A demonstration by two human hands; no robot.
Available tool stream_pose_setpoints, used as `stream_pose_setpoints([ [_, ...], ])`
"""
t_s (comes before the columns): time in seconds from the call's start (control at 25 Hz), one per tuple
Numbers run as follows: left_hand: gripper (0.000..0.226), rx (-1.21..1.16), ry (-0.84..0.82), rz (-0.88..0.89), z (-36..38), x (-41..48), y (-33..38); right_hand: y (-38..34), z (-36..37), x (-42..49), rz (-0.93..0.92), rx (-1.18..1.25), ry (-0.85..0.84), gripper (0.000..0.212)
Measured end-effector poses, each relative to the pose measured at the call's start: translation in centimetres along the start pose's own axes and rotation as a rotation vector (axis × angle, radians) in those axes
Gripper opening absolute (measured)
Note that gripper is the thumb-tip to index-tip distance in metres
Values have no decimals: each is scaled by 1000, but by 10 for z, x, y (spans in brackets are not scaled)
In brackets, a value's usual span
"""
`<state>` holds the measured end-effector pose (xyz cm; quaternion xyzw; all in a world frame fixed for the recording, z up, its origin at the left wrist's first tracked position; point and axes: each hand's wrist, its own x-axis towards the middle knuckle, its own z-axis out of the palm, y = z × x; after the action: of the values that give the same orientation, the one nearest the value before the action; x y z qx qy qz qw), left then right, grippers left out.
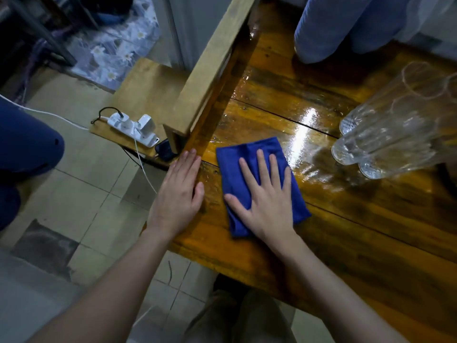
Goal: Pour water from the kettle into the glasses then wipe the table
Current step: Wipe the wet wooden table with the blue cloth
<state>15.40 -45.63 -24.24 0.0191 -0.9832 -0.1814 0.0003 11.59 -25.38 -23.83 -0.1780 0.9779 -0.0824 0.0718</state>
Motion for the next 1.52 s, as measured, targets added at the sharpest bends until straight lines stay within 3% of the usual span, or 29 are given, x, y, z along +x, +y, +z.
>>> stream_pose_setpoints([
  [0.16, 57, -4, 2, -3, 1, -1, 0, 47, -2, -56, 9, -36, -31, 80],
  [0.32, 59, -12, 10, -1, 0, -1, -1, 69, -4, -56, 224, -7, 20, 83],
  [0.48, 58, 3, 18, 7, -1, 1, -2, 57, -5, -16, 338, 8, 52, 84],
  [0.8, 57, -35, 19, -3, 1, 2, -2, 47, -4, 99, 380, 8, 125, 87],
  [1.36, 55, -34, -3, -19, 0, -1, -1, 35, -18, 244, 282, -17, 46, 85],
  [1.52, 55, -35, 9, -13, 0, 1, 0, 6, -14, 236, 150, 1, 44, 84],
])
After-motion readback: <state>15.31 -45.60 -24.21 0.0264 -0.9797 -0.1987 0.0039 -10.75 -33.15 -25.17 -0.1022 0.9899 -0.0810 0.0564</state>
